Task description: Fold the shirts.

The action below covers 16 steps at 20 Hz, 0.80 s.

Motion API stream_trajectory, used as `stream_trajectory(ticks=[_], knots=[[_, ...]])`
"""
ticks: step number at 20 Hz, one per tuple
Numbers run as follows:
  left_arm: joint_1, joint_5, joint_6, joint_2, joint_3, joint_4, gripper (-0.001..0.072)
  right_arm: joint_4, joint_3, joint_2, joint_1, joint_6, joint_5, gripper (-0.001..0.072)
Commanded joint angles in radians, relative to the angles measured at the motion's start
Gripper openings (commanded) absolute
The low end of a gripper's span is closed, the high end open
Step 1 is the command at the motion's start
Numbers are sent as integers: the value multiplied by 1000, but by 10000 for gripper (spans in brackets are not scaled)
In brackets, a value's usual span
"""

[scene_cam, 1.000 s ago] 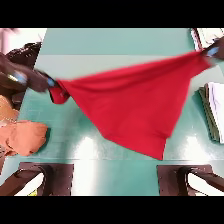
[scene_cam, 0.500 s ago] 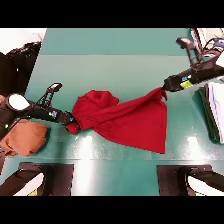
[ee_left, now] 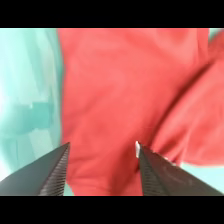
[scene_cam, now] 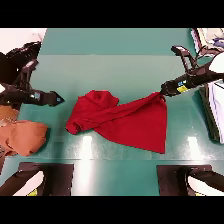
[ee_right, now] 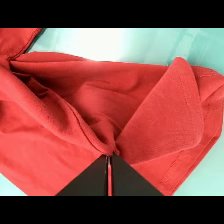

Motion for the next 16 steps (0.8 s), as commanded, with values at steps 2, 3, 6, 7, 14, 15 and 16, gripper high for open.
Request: stream_trajectory(ticks=[2,3,6,7,14,15,16], knots=[[33,16,-2,-110,51,-26,497,0,-2,0,1,1,-19,12],[23,35,10,-166,51,-55,497,0,-2,0,1,1,-23,13],[-18,96,66,-316,51,-144,497,1,-2,0,1,1,-21,12],[-41,107,81,-361,51,-159,497,0,-2,0,1,1,-21,12],[-124,179,76,-494,52,-153,497,0,-2,0,1,12,-19,13],[-124,183,76,-494,53,-154,497,0,-2,0,1,12,-19,12],[-124,182,76,-494,54,-153,497,0,-2,0,1,12,-20,12]])
